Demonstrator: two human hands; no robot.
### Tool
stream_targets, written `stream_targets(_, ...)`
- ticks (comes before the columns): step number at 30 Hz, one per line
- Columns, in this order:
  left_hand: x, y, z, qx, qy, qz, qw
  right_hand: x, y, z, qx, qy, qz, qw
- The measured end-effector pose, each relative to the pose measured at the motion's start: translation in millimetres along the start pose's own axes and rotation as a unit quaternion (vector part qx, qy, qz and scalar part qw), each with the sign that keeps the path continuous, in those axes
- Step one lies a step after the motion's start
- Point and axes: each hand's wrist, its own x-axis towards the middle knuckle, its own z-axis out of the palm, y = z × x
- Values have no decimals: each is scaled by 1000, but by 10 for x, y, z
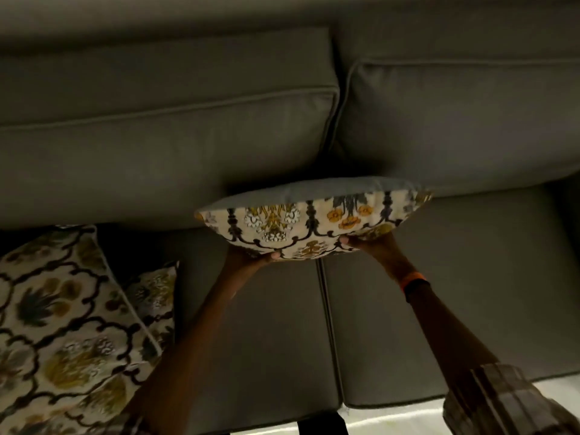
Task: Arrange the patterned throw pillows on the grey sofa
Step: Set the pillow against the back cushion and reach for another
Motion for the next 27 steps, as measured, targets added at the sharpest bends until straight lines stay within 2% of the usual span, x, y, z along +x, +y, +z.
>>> stream_targets(2,81,-111,86,4,24,9,1000,86,174,-14,10,-15,11,1000)
stream_targets(6,113,-130,127,27,90,9,996,101,164,-52,75,55,13,996)
stream_targets(11,11,-155,229,-9,129,-43,991,1,226,102,55,93,24,994)
stream_targets(13,68,-188,210,23,138,-2,990,-35,290,251,48,138,31,989)
stream_targets(15,81,-267,134,46,134,-16,990,-99,349,456,39,190,44,980)
stream_targets(17,-46,-291,43,67,159,-26,985,-250,332,783,49,241,88,965)
stream_targets(19,-287,-234,-101,121,174,-36,977,-429,290,1182,53,257,146,954)
stream_targets(22,-730,-288,-580,231,204,-71,949,-683,133,1998,-1,168,157,973)
stream_targets(24,-1032,-445,-1028,330,231,-24,915,-783,-34,2558,-60,94,142,984)
stream_targets(27,-1519,-643,-1874,379,299,-18,876,-816,-391,3487,-87,-4,103,991)
